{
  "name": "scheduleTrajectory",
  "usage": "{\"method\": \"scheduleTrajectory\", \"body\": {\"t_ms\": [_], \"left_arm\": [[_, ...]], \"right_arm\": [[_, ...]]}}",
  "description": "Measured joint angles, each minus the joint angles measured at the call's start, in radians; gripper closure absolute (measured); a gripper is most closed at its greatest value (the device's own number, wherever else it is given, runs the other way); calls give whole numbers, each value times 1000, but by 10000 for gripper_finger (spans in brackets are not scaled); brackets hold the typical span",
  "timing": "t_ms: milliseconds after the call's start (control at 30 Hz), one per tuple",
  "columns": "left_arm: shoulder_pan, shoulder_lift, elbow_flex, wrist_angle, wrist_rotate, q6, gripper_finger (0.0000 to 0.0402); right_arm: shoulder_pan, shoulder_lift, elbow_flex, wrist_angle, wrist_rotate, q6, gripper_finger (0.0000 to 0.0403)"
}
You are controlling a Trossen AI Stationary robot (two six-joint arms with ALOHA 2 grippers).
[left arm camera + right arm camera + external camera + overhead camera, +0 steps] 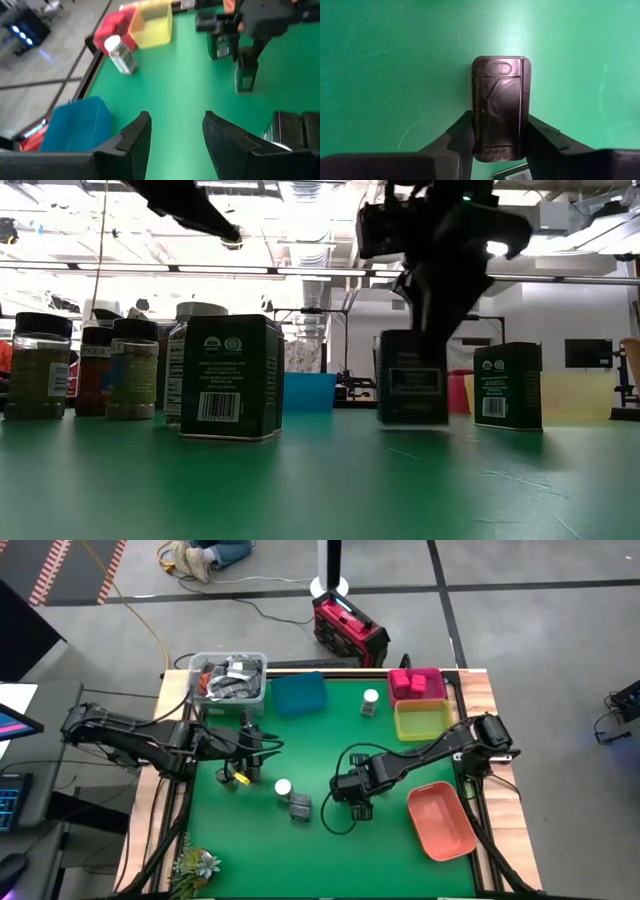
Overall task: Sort spices by type
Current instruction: Put the black seasoning from the middle into the blue bin
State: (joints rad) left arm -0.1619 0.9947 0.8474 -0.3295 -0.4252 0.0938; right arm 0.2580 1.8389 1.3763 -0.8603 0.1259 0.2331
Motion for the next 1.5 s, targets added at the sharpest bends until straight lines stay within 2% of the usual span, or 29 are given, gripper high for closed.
{"method": "scheduleTrajectory", "body": {"t_ms": [100,300,400,700,833,1067,1500], "left_arm": [[0,5,0,45,1,16,231],[0,41,-1,130,61,33,206],[0,108,-1,190,112,25,195],[29,351,11,454,109,59,192],[72,402,52,477,114,59,192],[118,450,113,479,236,35,186],[122,460,128,500,263,13,148]], "right_arm": [[-14,-11,34,-34,9,-22,245],[-42,-92,110,-79,119,-78,245],[-57,-139,118,-34,136,-122,236],[-113,-198,118,0,140,-179,239],[-131,-198,118,-12,139,-191,238],[-144,-198,118,-21,143,-213,238],[-163,-198,117,3,146,-239,237]]}}
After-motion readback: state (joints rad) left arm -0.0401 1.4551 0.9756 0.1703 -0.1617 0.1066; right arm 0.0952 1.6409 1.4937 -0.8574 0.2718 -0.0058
